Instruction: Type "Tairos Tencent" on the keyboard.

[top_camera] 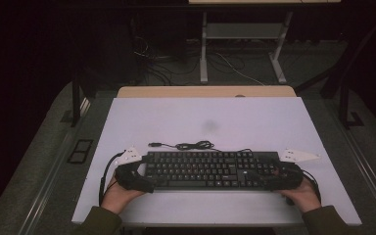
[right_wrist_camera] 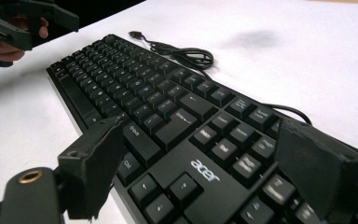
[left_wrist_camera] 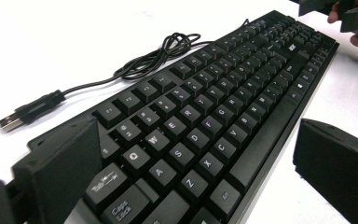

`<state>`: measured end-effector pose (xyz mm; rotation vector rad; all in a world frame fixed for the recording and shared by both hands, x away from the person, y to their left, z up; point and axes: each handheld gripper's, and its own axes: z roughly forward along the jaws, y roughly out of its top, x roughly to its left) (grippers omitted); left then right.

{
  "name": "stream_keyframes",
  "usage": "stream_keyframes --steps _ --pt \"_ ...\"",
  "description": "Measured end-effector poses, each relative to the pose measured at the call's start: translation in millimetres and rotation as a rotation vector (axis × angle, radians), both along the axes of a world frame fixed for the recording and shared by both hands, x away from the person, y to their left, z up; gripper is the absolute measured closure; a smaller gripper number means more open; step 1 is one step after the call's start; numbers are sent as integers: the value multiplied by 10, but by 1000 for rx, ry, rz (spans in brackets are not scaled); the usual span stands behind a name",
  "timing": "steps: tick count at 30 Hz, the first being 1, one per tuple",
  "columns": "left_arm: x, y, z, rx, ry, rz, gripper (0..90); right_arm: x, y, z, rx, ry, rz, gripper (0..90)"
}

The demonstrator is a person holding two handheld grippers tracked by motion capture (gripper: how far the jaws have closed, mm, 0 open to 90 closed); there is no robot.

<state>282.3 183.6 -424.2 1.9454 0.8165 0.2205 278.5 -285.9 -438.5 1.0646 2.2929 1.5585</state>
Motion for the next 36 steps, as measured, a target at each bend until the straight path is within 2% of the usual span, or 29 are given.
stream_keyframes --steps 11,18,36 --pt "4 54 -46 -3 4 5 0 -85 -178 -24 9 6 -20 157" --pt "-8 63 -45 0 -5 5 0 -97 -205 -32 10 10 -20 157" --pt "-1 47 -69 3 9 -5 0 -95 -212 -27 -1 4 -25 157"
